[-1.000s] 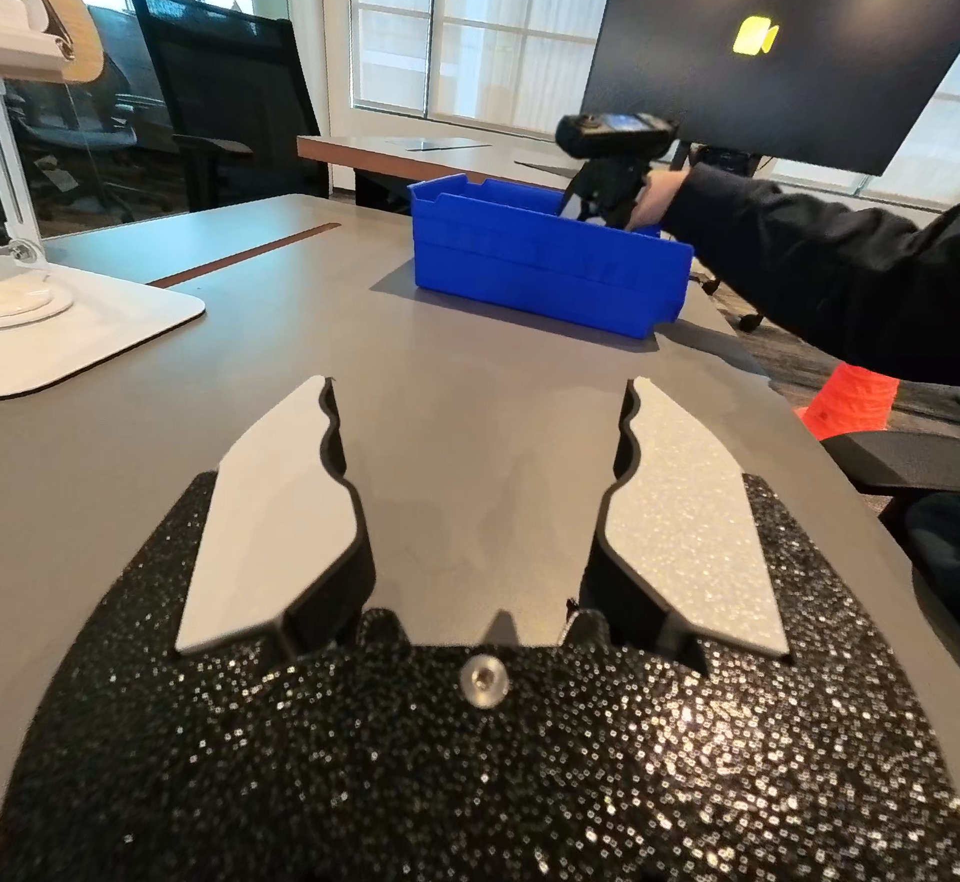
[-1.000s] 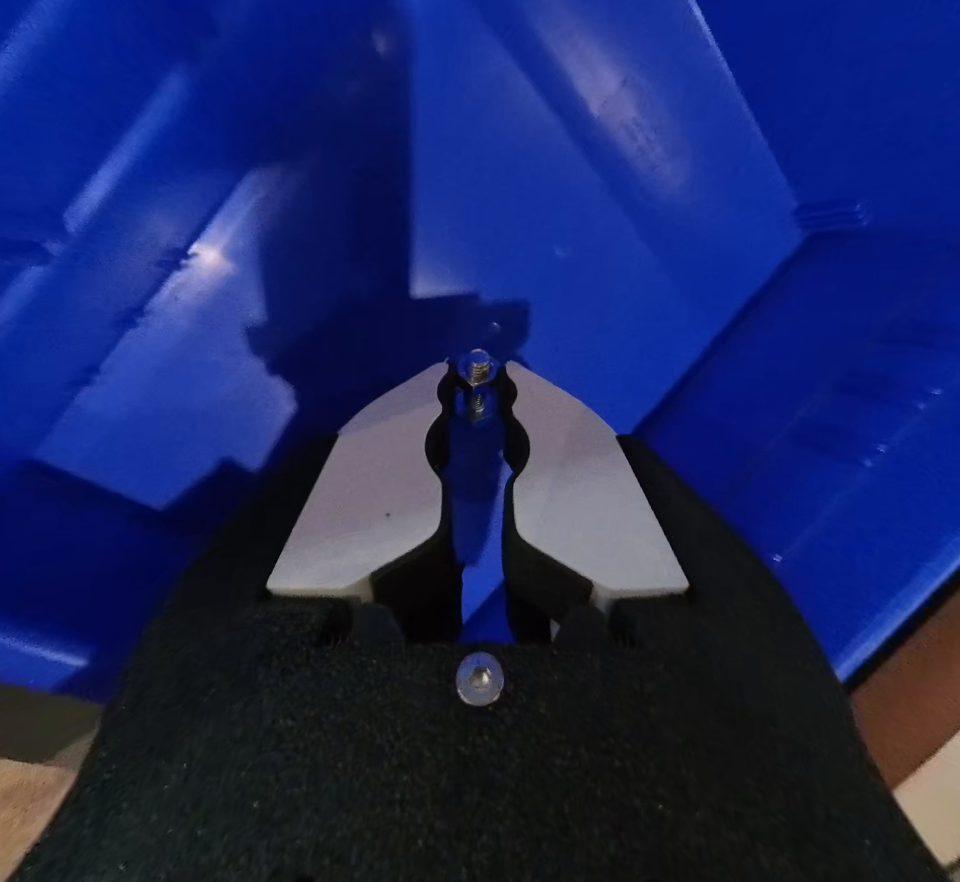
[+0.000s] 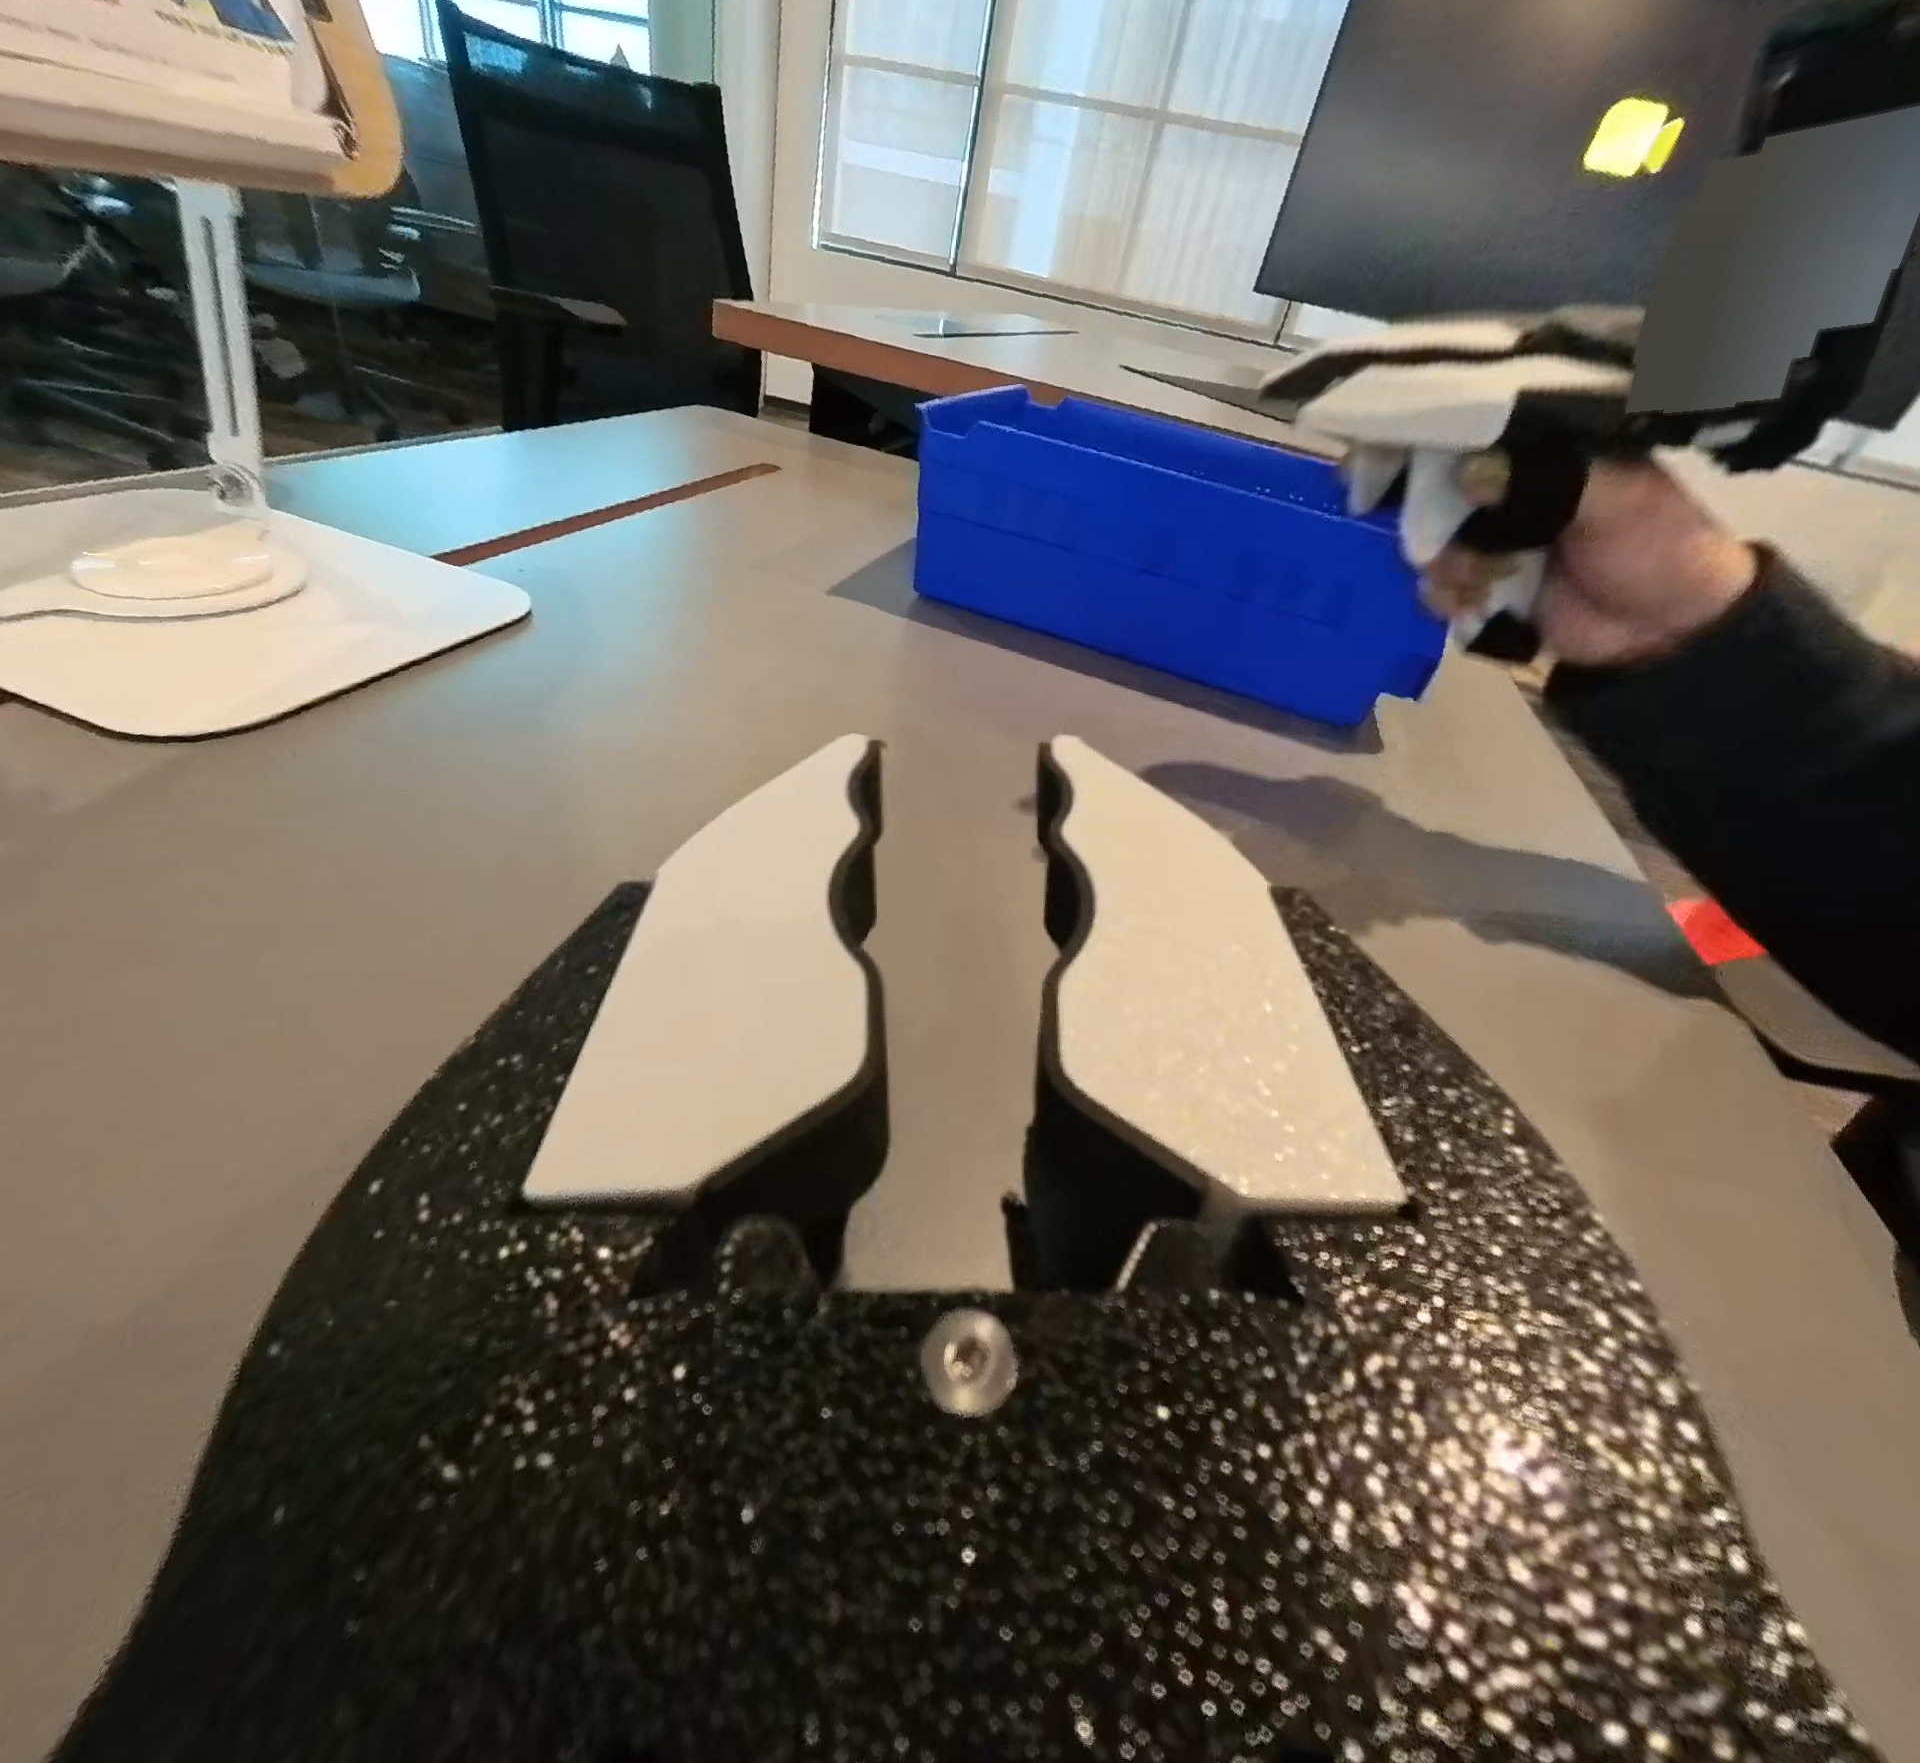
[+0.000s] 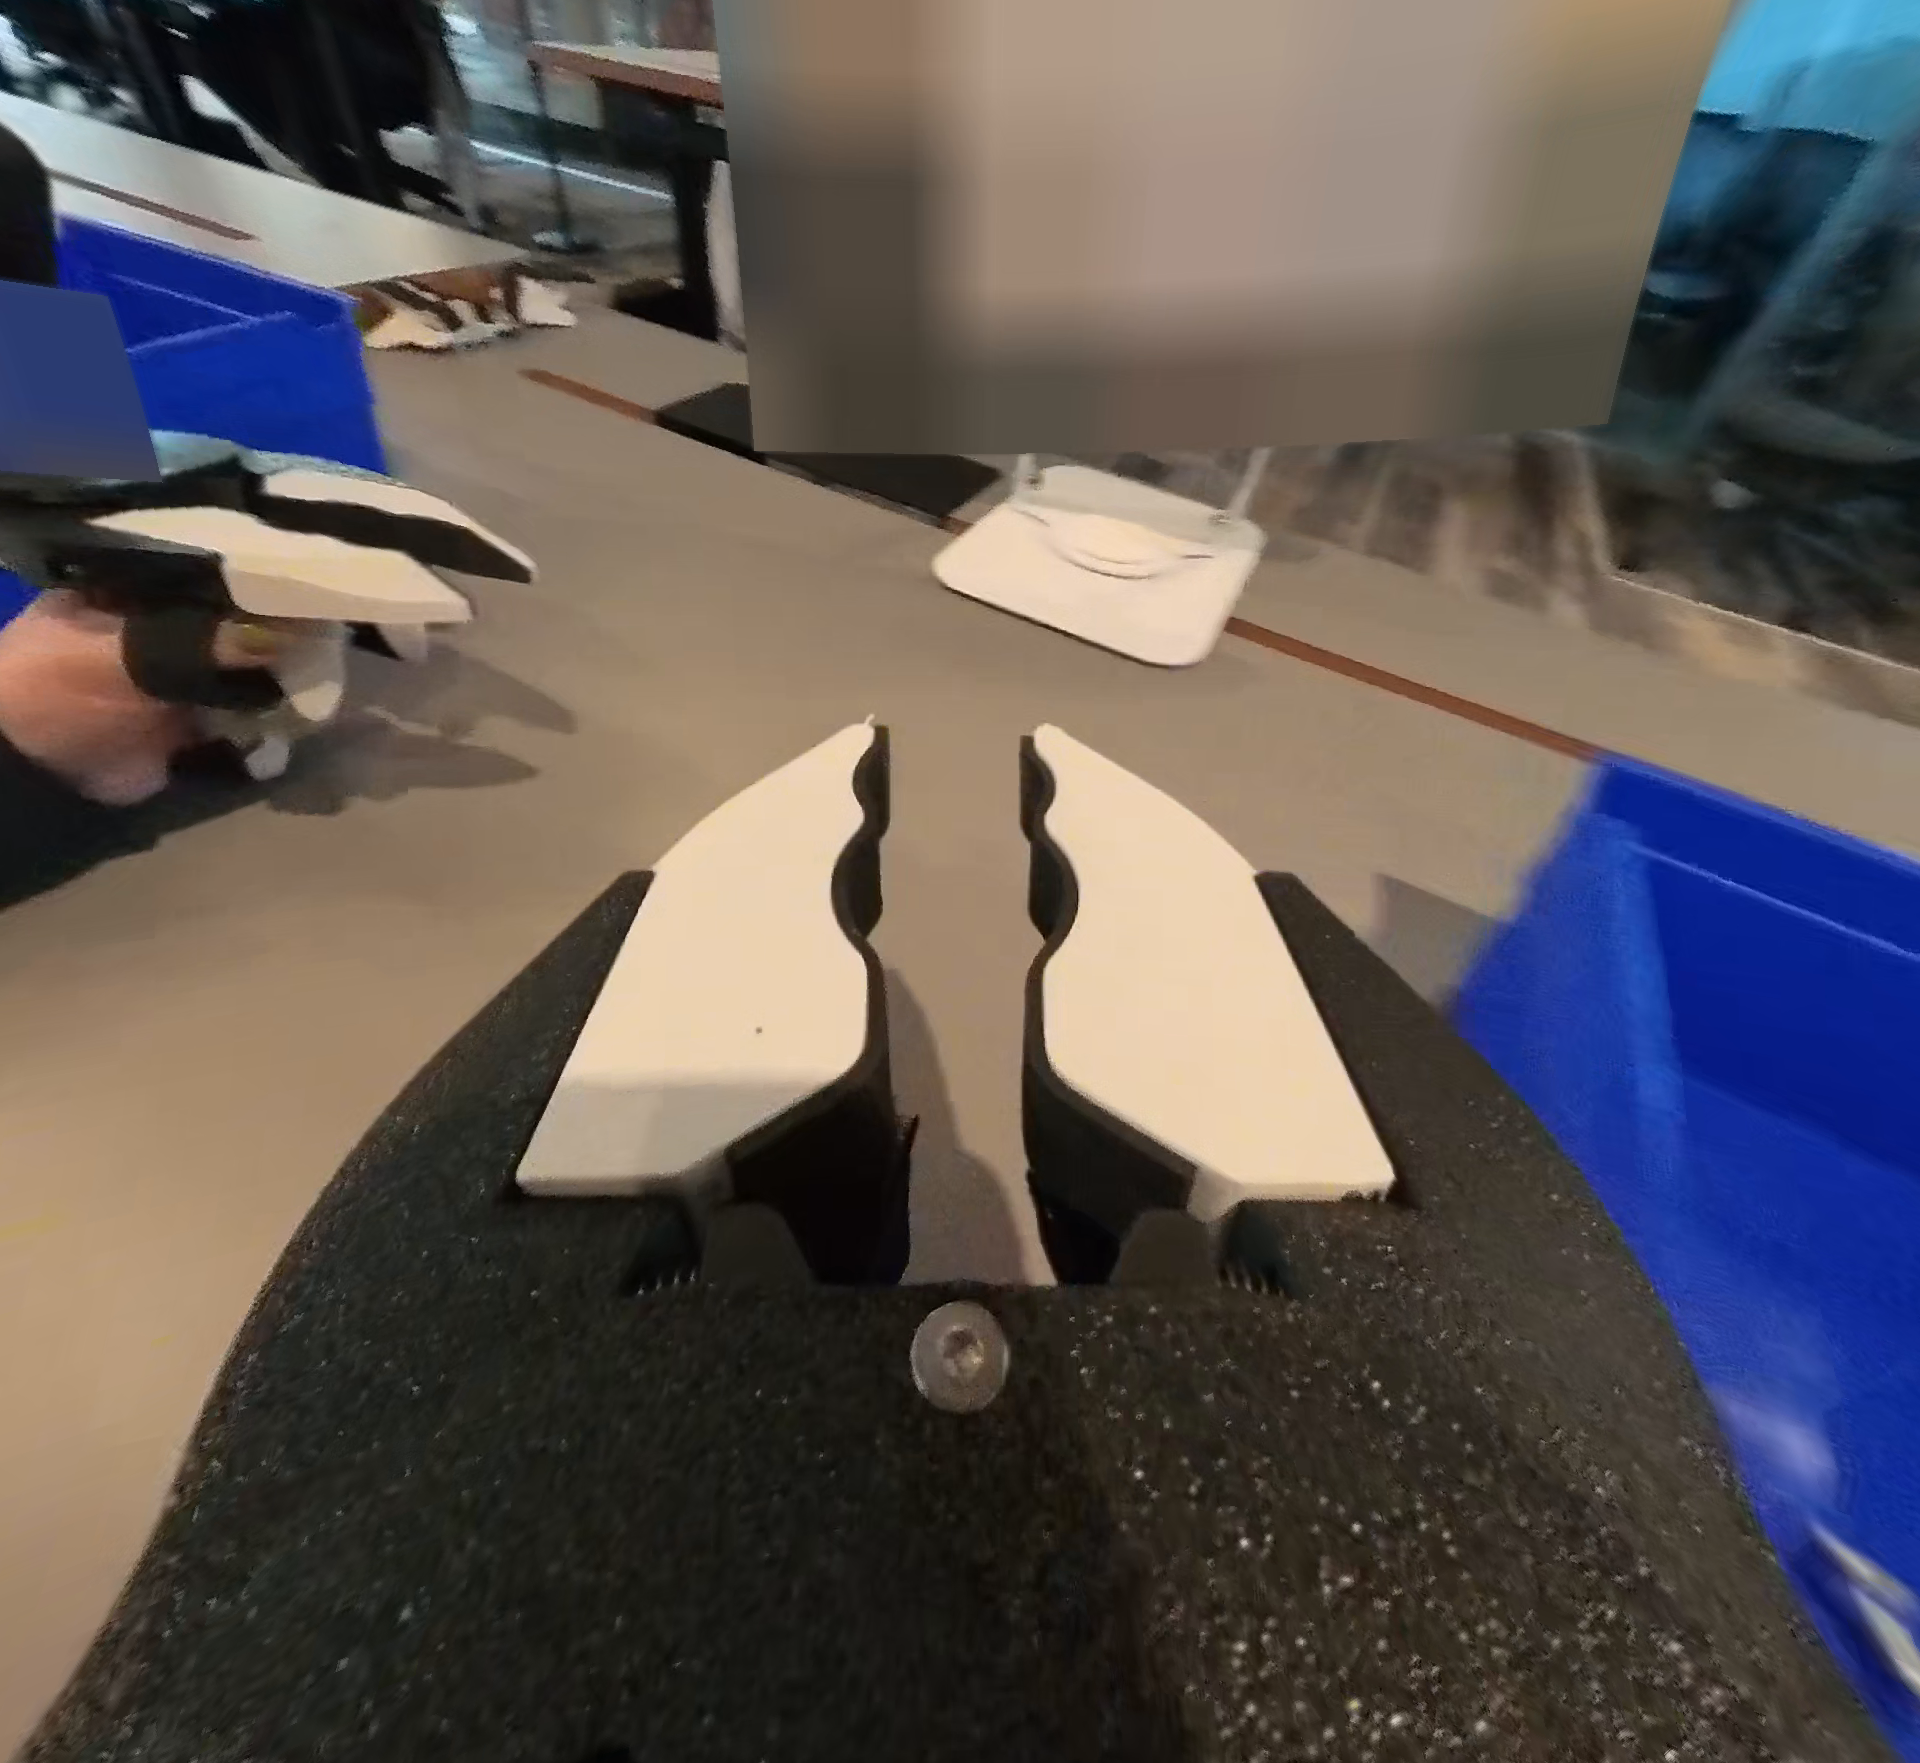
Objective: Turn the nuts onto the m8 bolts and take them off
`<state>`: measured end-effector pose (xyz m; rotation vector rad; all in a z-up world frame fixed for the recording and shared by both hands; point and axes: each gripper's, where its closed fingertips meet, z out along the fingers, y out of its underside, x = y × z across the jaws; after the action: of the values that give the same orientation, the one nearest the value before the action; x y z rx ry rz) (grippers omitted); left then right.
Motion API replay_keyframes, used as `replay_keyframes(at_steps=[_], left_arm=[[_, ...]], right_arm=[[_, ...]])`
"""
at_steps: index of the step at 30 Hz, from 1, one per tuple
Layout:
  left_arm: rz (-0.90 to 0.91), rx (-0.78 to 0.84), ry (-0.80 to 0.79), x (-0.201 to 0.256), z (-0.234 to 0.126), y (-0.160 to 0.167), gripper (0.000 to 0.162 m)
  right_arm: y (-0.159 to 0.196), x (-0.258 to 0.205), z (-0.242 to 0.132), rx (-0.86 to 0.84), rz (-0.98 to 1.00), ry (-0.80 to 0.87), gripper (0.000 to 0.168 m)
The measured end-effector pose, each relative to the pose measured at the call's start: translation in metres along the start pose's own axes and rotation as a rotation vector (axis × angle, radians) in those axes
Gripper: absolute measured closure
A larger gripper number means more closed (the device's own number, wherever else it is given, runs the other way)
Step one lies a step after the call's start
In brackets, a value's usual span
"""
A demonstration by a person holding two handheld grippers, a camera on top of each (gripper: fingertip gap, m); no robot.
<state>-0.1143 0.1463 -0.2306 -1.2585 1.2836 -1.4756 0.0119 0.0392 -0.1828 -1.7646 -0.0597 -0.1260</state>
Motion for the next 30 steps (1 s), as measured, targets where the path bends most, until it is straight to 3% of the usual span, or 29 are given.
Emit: replay_keyframes(at_steps=[3,8,13,21,25,30], left_arm=[[0.022,0.013,-0.039,-0.004,-0.004,-0.003,0.143],[0.046,0.014,-0.132,-0.020,-0.012,-0.003,0.153],[-0.020,0.073,-0.218,-0.039,-0.025,-0.010,0.157],[-0.045,0.086,-0.171,-0.032,-0.023,-0.012,0.157],[0.015,0.104,-0.128,0.001,-0.032,-0.052,0.152],[0.094,0.183,-0.164,0.019,-0.096,-0.131,0.144]], right_arm=[[0.006,-0.039,0.053,0.039,0.073,-0.100,0.151],[0.024,-0.075,0.113,0.059,0.030,-0.065,0.153],[0.034,-0.090,0.115,0.093,-0.123,-0.019,0.153],[0.030,-0.095,0.106,0.138,-0.155,-0.018,0.154],[0.028,-0.095,0.103,0.165,-0.150,-0.023,0.154],[0.027,-0.092,0.103,0.176,-0.151,-0.007,0.155]])
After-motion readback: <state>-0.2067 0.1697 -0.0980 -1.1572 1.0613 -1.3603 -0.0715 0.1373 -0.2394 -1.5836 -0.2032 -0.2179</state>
